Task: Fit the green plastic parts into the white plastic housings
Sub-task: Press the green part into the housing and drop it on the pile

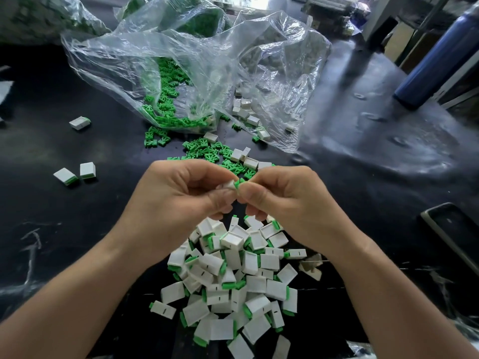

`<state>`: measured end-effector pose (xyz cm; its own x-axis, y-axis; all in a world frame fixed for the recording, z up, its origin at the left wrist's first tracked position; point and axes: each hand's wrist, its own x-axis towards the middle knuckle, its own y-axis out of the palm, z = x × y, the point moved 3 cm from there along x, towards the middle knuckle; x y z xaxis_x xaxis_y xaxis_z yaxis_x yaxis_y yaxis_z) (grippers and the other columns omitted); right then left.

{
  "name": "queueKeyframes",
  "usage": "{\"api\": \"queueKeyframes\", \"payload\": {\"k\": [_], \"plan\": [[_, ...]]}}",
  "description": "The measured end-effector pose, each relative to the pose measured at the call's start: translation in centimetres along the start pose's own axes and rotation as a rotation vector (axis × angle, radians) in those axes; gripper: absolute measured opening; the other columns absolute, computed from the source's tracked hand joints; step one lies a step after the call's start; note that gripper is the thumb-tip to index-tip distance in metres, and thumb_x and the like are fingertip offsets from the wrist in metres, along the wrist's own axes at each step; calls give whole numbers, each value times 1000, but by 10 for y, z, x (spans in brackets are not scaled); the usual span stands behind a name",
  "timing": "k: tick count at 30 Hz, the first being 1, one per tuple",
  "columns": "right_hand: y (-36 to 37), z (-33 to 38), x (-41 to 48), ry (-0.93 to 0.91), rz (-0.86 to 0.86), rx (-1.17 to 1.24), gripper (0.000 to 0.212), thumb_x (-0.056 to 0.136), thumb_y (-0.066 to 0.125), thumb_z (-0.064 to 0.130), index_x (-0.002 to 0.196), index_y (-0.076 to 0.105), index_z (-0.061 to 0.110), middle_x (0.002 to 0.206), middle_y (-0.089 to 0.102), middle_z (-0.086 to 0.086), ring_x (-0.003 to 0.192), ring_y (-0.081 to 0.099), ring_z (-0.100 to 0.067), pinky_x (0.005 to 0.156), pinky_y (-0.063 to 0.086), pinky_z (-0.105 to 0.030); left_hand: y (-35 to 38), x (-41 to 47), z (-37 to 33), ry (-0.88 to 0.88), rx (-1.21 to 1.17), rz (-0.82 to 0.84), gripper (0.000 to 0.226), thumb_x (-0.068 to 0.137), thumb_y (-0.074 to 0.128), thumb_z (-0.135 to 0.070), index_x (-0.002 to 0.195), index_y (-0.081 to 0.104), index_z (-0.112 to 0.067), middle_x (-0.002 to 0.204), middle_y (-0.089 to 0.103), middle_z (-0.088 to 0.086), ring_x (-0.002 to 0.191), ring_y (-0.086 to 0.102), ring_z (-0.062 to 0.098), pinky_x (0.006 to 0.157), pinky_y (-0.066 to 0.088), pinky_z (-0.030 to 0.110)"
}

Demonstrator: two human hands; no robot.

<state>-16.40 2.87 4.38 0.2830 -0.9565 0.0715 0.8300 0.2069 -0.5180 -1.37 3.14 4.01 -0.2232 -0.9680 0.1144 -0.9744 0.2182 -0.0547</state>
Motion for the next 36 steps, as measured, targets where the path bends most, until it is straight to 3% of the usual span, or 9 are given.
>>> {"api": "queueKeyframes", "payload": {"k": [3, 7, 10, 13, 17, 23, 28, 32, 36], "plan": [[0, -6, 2, 165, 79, 206, 54, 67, 47, 56, 76, 67, 7, 61, 65, 2, 55, 58, -7, 54, 46, -20, 0, 0, 2, -13, -42, -9, 22, 55, 70, -22, 77, 71, -19, 62, 68, 8, 51, 61, 15, 47, 48, 22], [12, -5, 1, 267, 239, 427, 56, 70, 39, 57, 79, 66, 8, 70, 67, -2, 60, 60, -12, 55, 43, -20, 1, 0, -4, 41, -48, -24, 20, 53, 70, -18, 73, 68, -17, 60, 67, 1, 48, 57, 10, 44, 43, 12], [19, -2, -1, 279, 338, 570, 55, 72, 37, 58, 76, 64, 10, 72, 68, -2, 63, 61, -13, 55, 43, -20, 1, 0, -5, 46, -54, 8, 25, 50, 71, -24, 72, 71, -12, 60, 64, 0, 52, 46, 23, 48, 46, 19], [23, 0, -2, 290, 406, 645, 62, 73, 37, 64, 81, 62, 7, 76, 67, -3, 64, 61, -11, 57, 45, -18, 0, 0, -5, 42, -58, 37, 30, 49, 70, -25, 77, 70, -14, 60, 64, -3, 53, 42, 22, 49, 45, 22], [23, 1, -3, 286, 375, 603, 56, 75, 39, 61, 75, 61, 10, 69, 66, 0, 59, 59, -11, 54, 41, -19, 3, 0, -6, 66, -60, 80, 20, 54, 70, -19, 72, 70, -9, 57, 64, 0, 47, 50, 14, 47, 45, 18], [22, 3, -4, 273, 345, 570, 54, 76, 36, 59, 72, 60, 10, 65, 64, 1, 56, 55, -11, 51, 36, -20, 3, 0, -5, 92, -50, 96, 19, 61, 77, -12, 80, 71, -11, 56, 65, -2, 46, 54, 7, 49, 46, 17], [24, 3, -4, 258, 339, 546, 50, 81, 38, 58, 72, 57, 12, 62, 61, 4, 54, 53, -8, 49, 34, -18, 6, -2, -8, 85, -123, 134, 15, 65, 65, -4, 79, 65, 4, 55, 63, 12, 43, 56, 13, 46, 46, 17], [22, 4, -4, 235, 315, 560, 38, 77, 40, 49, 68, 60, 18, 62, 60, 3, 53, 52, -7, 49, 34, -17, 7, -3, -11, 39, -194, 122, 13, 65, 60, -2, 75, 65, 4, 48, 60, 6, 39, 53, 6, 41, 39, 8], [22, 3, -4, 236, 313, 579, 39, 80, 44, 54, 65, 63, 22, 63, 61, 3, 54, 52, -7, 48, 34, -15, 5, -1, -10, 9, -184, 128, 10, 64, 69, 1, 73, 68, 0, 50, 61, 8, 41, 54, 8, 41, 38, 9]]}}
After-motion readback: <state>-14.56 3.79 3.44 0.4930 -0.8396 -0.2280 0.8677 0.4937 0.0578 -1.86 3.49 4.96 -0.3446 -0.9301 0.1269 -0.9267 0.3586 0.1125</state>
